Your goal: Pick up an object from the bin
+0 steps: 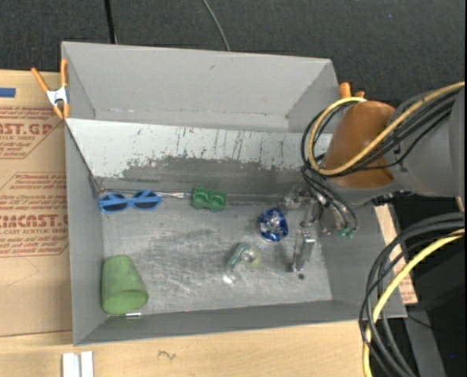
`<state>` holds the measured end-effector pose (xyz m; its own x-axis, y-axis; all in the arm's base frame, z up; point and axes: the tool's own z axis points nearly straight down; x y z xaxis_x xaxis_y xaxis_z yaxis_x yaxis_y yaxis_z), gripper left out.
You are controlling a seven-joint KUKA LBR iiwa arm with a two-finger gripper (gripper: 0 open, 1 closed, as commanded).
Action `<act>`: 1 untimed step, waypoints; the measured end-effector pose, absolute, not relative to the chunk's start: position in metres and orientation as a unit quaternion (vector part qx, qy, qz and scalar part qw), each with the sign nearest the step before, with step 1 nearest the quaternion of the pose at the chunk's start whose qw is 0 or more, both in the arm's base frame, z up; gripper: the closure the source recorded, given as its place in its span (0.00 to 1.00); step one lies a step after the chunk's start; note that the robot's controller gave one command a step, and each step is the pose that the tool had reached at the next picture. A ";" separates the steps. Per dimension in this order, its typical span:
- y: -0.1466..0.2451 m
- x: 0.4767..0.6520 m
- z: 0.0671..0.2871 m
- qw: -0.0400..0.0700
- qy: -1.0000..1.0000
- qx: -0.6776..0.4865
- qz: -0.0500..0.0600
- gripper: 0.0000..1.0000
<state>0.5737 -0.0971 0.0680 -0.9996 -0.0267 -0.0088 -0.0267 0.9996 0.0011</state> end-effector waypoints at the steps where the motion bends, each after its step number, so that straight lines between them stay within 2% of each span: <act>1: -0.056 0.574 0.072 0.004 0.985 -0.172 -0.001 0.00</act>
Offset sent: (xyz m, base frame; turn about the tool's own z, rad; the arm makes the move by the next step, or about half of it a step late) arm -0.0020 0.0409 0.0020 -0.3202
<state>0.5742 -0.0557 0.0719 -0.9405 -0.3397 -0.0076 -0.3396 0.9406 -0.0030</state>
